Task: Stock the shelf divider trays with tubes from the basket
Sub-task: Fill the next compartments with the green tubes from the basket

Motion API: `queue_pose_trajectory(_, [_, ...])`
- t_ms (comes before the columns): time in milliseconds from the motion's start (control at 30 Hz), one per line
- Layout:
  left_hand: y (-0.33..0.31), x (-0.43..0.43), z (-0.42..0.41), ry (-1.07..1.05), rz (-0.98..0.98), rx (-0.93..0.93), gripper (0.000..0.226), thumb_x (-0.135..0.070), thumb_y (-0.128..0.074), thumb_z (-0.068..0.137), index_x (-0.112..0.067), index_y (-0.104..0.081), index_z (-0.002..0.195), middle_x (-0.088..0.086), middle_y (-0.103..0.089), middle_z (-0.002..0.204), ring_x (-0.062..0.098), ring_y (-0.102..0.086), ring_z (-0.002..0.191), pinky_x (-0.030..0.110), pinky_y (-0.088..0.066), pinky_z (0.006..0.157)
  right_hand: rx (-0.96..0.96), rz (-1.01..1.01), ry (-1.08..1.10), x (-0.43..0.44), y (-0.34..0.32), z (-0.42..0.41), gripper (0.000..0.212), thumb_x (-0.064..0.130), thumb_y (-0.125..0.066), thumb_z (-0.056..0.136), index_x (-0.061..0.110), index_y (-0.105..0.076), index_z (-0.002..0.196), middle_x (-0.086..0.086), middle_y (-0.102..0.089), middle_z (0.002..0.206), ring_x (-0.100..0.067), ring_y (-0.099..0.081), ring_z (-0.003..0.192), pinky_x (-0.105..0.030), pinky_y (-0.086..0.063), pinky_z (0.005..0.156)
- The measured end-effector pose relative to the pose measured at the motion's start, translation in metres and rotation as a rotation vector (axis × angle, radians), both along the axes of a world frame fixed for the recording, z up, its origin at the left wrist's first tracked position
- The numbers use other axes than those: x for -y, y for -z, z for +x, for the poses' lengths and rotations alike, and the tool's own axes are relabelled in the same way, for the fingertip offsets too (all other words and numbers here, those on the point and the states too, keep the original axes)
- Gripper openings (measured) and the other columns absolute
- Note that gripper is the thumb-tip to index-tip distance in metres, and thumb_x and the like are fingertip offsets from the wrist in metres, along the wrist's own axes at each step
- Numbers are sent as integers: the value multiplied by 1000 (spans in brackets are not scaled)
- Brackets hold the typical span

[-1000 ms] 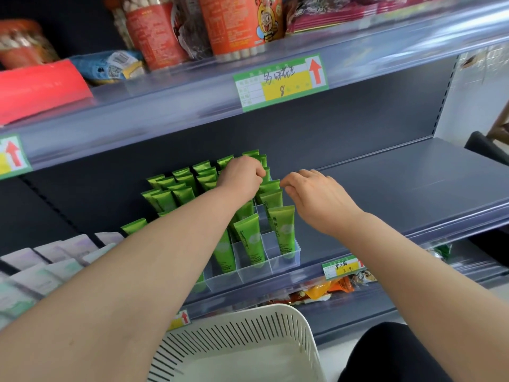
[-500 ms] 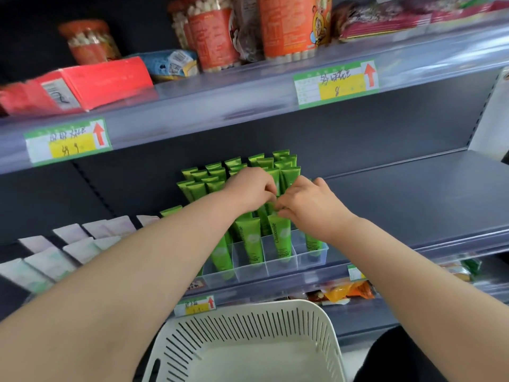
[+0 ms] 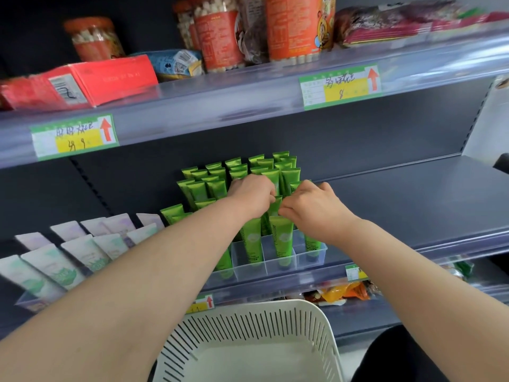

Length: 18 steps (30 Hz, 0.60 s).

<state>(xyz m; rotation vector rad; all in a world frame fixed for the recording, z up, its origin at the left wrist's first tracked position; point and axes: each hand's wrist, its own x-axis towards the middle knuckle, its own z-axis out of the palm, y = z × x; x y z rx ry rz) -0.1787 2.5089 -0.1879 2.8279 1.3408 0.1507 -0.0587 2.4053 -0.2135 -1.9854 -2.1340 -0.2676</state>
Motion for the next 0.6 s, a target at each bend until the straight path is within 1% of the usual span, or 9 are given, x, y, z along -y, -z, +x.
queue_pose_trajectory(67, [0,-2,-2,-2,-34,16,17,-26,-57,95,-24,-73,98,-4,-69,103,22,-58,102,37,-38,93,-51,12,9,1,-1,0,35,38,-31,101,24,-63,100,6,-63,93,-21,-44,106,-35,-29,76])
queue_pose_trajectory(167, [-4,-5,-4,-2,-90,120,19,-30,-58,93,-21,-74,92,-7,-70,101,19,-61,95,36,-48,86,-68,39,21,1,-3,1,28,26,-35,101,26,-61,110,7,-64,100,-21,-45,104,-35,-33,79])
queue_pose_trajectory(233, [-8,-9,-5,-27,-75,220,24,-35,-58,93,-18,-74,88,-8,-70,99,19,-62,90,34,-50,80,-84,52,40,-1,-4,2,28,18,-40,97,27,-59,115,8,-65,105,-20,-45,106,-37,-37,82])
queue_pose_trajectory(300, [-11,-15,-6,-65,-18,258,20,-30,-59,93,-17,-72,85,-3,-70,96,20,-63,89,35,-50,79,-94,61,59,-2,-4,3,29,15,-44,95,28,-59,117,8,-65,107,-20,-45,107,-37,-38,82])
queue_pose_trajectory(333, [-13,-17,-8,-84,1,242,14,-26,-61,92,-20,-70,83,-1,-69,94,21,-62,89,35,-51,80,-95,63,63,-3,-4,3,29,16,-44,95,28,-59,116,8,-65,107,-20,-46,107,-37,-39,82])
queue_pose_trajectory(367, [-13,-20,-9,-102,5,211,9,-22,-63,91,-24,-70,85,-1,-66,92,21,-60,89,36,-51,81,-97,64,63,-4,-3,4,27,17,-43,96,27,-59,116,7,-65,107,-20,-46,107,-37,-39,82])
queue_pose_trajectory(400, [-13,-21,-9,-119,-1,174,9,-19,-65,89,-27,-71,88,-2,-64,93,21,-59,91,36,-51,83,-103,62,58,-5,-3,4,26,20,-42,97,26,-59,115,6,-64,107,-20,-47,106,-37,-40,83])
queue_pose_trajectory(500, [-7,-25,-9,-142,-16,103,18,-13,-68,87,-23,-74,100,-3,-68,110,21,-61,103,33,-50,85,-152,43,44,-7,-1,7,28,30,-37,100,24,-61,113,4,-64,108,-20,-48,105,-38,-42,84])
queue_pose_trajectory(600, [-2,-26,-5,-133,18,89,23,-8,-65,88,-21,-73,105,1,-68,114,23,-62,105,33,-49,82,-168,47,50,-7,3,10,28,32,-37,100,25,-61,112,4,-64,109,-20,-49,106,-36,-40,83])
